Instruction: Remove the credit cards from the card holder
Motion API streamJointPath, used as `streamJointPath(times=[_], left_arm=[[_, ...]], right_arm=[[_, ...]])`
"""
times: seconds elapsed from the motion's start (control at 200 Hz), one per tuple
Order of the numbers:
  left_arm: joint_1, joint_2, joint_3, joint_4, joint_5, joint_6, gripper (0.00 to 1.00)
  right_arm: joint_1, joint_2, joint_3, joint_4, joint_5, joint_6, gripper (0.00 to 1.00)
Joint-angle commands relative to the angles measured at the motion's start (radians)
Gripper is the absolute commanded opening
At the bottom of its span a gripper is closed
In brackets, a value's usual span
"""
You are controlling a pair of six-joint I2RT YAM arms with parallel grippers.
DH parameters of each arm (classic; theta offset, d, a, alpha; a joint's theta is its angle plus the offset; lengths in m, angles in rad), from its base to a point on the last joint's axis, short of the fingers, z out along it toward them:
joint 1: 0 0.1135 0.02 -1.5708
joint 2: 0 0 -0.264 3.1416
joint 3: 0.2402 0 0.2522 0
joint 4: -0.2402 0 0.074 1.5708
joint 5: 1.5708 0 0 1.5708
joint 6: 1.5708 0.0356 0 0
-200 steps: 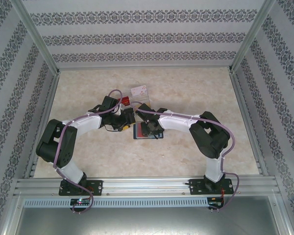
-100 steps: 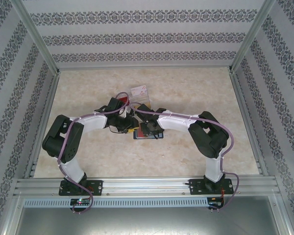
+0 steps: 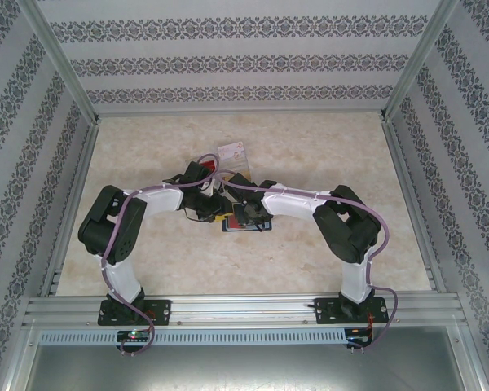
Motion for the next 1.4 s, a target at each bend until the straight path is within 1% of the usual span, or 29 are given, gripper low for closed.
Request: streamJointPath(times=[0.0, 0.245, 0.759, 0.854, 0.924, 1.069, 1.219, 1.274, 1.349, 1.394], left_arm=[[-0.014, 0.010, 0.030, -0.063, -0.033, 0.038, 0.31], [-0.036, 0.040, 0.047, -0.052, -0.016, 0.037, 0.31], [-0.039, 0.058, 0.057, -0.046, 0.004, 0.047, 0.31], [-0.039, 0.060, 0.052, -0.029, 0.025, 0.042, 0.31], [-0.040, 0.065, 0.046, -0.012, 0.039, 0.033, 0.30], [-0.040, 0.062, 0.046, -0.009, 0.033, 0.032, 0.27], [-0.040, 0.056, 0.047, -0.002, 0.043, 0.032, 0.25], [-0.039, 0.051, 0.047, -0.001, 0.043, 0.033, 0.22], [-0.040, 0.039, 0.048, -0.012, 0.023, 0.039, 0.15], [-0.040, 0.033, 0.054, -0.029, 0.007, 0.050, 0.13]], right_arm=[[-0.001, 0.029, -0.036, -0.027, 0.028, -0.002, 0.28], [-0.004, 0.029, -0.036, -0.021, 0.018, -0.001, 0.28], [-0.008, 0.020, -0.043, -0.011, 0.005, 0.000, 0.28], [-0.011, 0.015, -0.046, -0.005, -0.006, 0.001, 0.28], [-0.018, 0.002, -0.056, 0.017, -0.042, 0.003, 0.28], [-0.034, -0.052, -0.099, 0.105, -0.114, 0.014, 0.28], [-0.061, -0.083, -0.131, 0.147, -0.154, 0.024, 0.28], [-0.066, -0.100, -0.141, 0.157, -0.161, 0.031, 0.28], [-0.072, -0.129, -0.156, 0.163, -0.156, 0.037, 0.29], [-0.073, -0.156, -0.166, 0.169, -0.150, 0.037, 0.30]])
